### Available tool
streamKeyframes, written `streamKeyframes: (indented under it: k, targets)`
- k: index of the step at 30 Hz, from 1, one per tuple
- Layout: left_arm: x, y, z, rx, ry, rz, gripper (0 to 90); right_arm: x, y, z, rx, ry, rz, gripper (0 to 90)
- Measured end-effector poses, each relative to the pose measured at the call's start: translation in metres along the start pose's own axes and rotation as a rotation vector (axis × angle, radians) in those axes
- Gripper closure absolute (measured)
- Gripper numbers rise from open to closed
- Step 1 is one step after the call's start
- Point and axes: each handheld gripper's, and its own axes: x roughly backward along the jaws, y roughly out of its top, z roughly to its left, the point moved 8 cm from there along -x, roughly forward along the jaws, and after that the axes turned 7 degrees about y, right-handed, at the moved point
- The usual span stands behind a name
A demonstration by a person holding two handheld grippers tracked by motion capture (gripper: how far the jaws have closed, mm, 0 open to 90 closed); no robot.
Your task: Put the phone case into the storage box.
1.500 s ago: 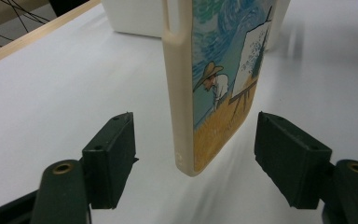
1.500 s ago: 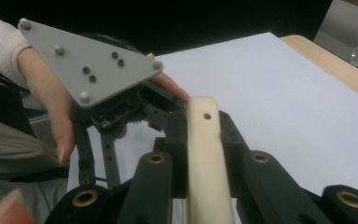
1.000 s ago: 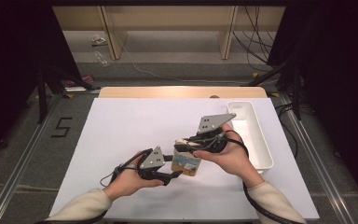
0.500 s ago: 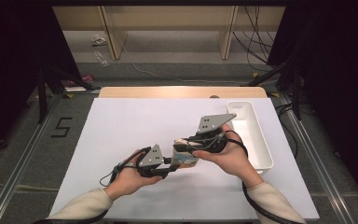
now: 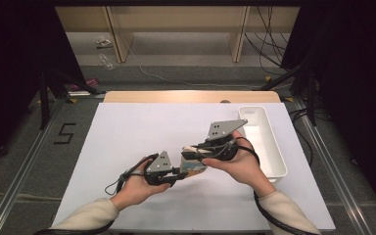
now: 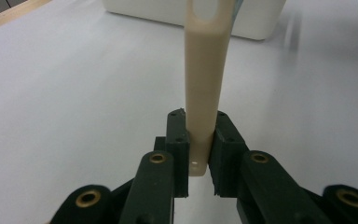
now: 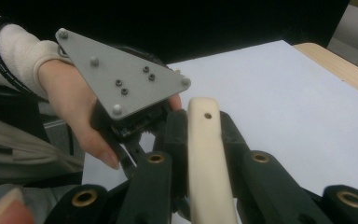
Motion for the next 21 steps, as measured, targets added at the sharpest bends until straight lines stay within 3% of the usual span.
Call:
streamKeyframes:
  k: [10, 15, 19, 21]
  targets:
    - [0.0003, 0.0006, -0.0006, 0.002, -0.020, -0.005, 79.4, 0.0010, 0.0005, -0.0005, 0.009, 0.003, -0.008, 78.1]
    - [0.0017, 0.0035, -0.0028, 0.006, -0.034, -0.017, 79.6, 0.0031, 0.0020, -0.0021, 0.008, -0.001, -0.023, 72.6]
    - [0.0027, 0.0050, -0.0031, 0.004, -0.034, -0.022, 79.6, 0.0044, 0.0033, -0.0035, 0.006, -0.012, -0.034, 59.5]
    - [0.0027, 0.0051, -0.0032, 0.006, -0.033, -0.023, 79.7, 0.0045, 0.0032, -0.0069, 0.008, -0.046, -0.040, 44.4]
